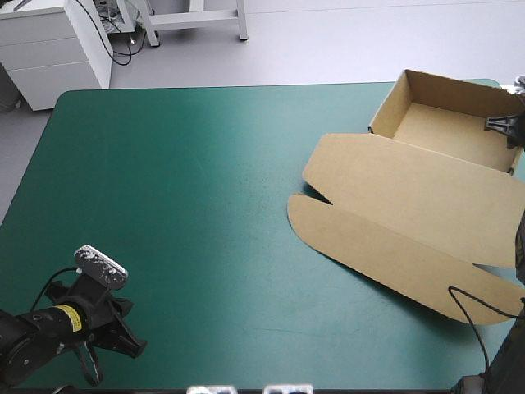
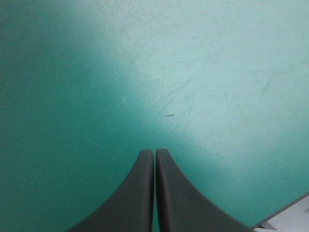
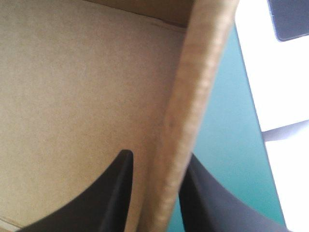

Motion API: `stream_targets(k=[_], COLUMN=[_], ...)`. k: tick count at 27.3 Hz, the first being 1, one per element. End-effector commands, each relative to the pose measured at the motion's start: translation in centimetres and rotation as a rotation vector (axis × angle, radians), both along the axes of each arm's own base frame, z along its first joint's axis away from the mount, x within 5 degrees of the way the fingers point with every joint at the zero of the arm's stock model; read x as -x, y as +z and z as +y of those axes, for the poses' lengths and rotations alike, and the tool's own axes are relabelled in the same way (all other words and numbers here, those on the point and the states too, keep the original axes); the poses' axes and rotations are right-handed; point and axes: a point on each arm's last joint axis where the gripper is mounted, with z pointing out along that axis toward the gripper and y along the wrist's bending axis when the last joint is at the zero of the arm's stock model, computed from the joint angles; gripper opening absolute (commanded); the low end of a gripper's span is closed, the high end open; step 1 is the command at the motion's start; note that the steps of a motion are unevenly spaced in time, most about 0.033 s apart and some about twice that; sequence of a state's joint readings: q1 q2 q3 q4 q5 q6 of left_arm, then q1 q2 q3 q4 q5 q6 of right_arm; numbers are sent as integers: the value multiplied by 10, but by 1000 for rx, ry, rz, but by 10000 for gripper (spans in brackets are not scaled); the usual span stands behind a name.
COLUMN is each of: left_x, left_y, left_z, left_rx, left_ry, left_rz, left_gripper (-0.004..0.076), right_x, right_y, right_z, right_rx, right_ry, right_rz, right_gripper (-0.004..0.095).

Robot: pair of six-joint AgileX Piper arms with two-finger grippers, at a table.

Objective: Fold the box

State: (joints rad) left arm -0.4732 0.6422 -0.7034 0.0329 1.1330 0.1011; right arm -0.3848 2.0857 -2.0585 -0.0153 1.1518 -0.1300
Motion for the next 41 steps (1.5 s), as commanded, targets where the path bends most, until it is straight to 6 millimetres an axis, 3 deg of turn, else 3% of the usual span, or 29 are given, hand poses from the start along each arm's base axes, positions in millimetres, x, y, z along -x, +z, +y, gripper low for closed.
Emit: stream_targets(k=[1, 6, 8, 9, 13, 14, 16, 20, 26, 30, 37, 41], left_x=[-3, -5, -7, -7, -8, -8, -8, -8, -8, -8, -8, -8], left_y=[9, 11, 12, 12, 12, 12, 12, 12, 13, 13, 13, 13], left_z=[-2, -3, -3, -3, -2, -2, -2, -2, -2, -2, -2, -2], left_rx=[33, 45, 49, 49, 43, 39, 38, 38, 38, 38, 38, 38], left_ry=[6, 5, 5, 5, 6, 6, 6, 6, 6, 6, 6, 6], left_rz=[-54, -86, -103, -107, -117, -119, -119, -119, -121, -121, -121, -121], left_gripper=[-8, -8, -8, -8, -8, -8, -8, -8, -8, -8, -8, -8], right_x=[16, 18, 18, 17, 17, 17, 18, 22, 38, 56, 87, 107], right_y=[35, 19, 18, 19, 19, 19, 21, 31, 74, 109, 166, 194], right_z=[-26, -40, -40, -40, -40, -40, -41, -39, -30, -17, 21, 46], right_rx=[55, -14, -20, -22, -17, -16, -4, 16, 45, 33, -41, -122], right_ry=[-63, -64, -52, -50, -52, -53, -55, -55, -50, -37, 93, 185], right_rz=[-129, -99, -95, -102, -114, -114, -114, -121, -185, -235, -417, -540], right_gripper=[-19, -2, 143, 321, 734, 801, 845, 788, 640, 477, -6, -13])
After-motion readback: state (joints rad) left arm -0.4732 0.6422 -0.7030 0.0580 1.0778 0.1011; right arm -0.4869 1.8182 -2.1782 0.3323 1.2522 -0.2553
